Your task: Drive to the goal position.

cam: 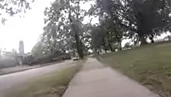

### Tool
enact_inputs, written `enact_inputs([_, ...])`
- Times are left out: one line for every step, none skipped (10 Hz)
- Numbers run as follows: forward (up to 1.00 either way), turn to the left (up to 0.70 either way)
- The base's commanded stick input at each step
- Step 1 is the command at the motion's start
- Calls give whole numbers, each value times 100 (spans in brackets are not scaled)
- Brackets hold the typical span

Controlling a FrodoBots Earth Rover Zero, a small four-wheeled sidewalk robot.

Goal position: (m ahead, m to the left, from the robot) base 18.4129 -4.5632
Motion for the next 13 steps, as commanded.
enact_inputs([100,0])
enact_inputs([100,0])
enact_inputs([100,0])
enact_inputs([100,0])
enact_inputs([100,0])
enact_inputs([100,0])
enact_inputs([100,0])
enact_inputs([100,0])
enact_inputs([100,0])
enact_inputs([100,0])
enact_inputs([100,0])
enact_inputs([100,0])
enact_inputs([100,0])
